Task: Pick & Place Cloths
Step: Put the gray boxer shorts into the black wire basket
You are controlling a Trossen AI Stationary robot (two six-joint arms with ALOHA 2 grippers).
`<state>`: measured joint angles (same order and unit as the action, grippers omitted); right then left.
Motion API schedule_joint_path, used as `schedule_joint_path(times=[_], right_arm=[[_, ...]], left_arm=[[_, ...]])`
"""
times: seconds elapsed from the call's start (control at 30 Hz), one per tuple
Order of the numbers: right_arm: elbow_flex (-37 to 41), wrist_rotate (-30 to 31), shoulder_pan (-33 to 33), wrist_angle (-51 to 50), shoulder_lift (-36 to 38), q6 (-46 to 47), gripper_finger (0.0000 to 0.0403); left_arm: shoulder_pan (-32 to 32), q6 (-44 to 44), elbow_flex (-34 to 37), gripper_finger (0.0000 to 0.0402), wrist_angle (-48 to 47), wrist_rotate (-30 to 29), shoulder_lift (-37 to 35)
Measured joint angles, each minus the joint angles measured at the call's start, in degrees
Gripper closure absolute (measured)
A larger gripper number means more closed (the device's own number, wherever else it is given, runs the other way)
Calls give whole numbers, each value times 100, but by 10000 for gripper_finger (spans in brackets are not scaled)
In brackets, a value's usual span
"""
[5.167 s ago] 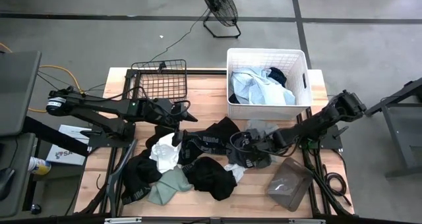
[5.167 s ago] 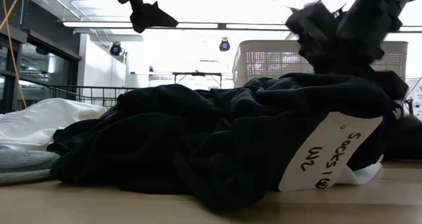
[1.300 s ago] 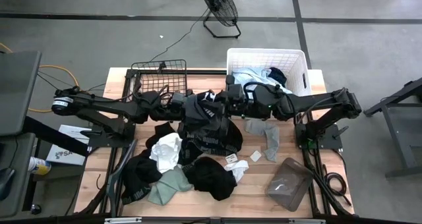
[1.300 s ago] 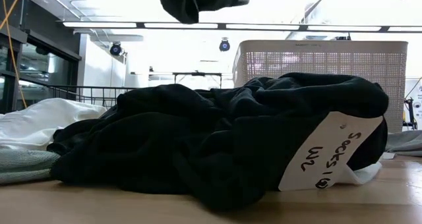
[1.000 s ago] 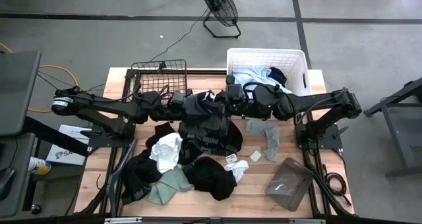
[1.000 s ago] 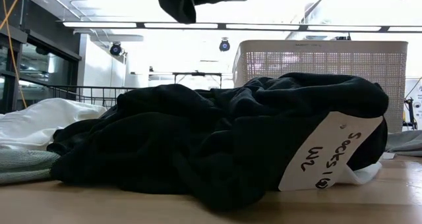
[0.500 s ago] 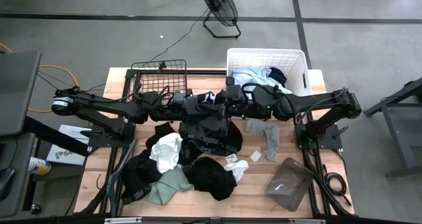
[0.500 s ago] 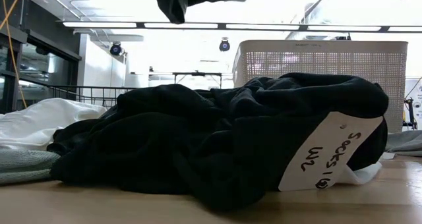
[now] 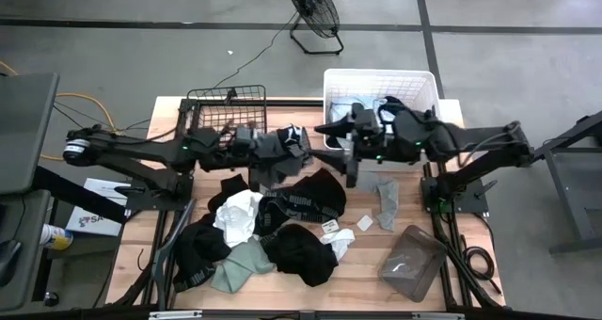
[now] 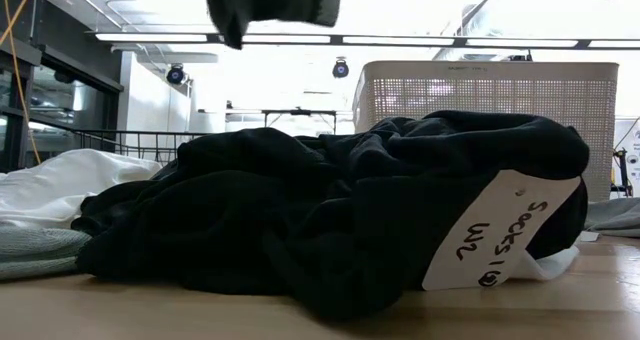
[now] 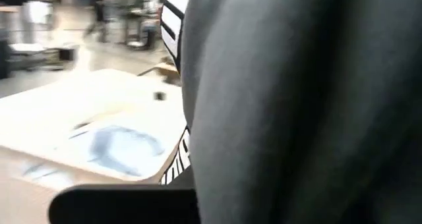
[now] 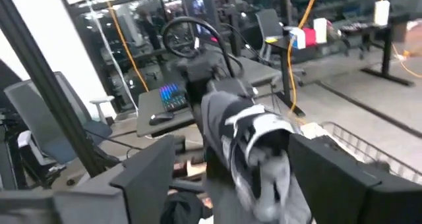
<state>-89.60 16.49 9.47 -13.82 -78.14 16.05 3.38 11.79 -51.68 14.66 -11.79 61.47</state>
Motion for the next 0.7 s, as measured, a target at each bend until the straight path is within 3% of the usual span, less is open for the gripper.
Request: schedule_joint_path(times=[0.37,0.57,0.7], right_arm=[[0,455,110,-783,353,239,111],[0,459,103,-949,360,239,113],[0,459,103,-965,358,239,113]], left_arm=[[-2,-362,0,392,-2054,-2283,-1332],[-8,-975,0,392,-2769,-3604,-1567],[-380,-1010,0,392,-3332,-3880,-1540]])
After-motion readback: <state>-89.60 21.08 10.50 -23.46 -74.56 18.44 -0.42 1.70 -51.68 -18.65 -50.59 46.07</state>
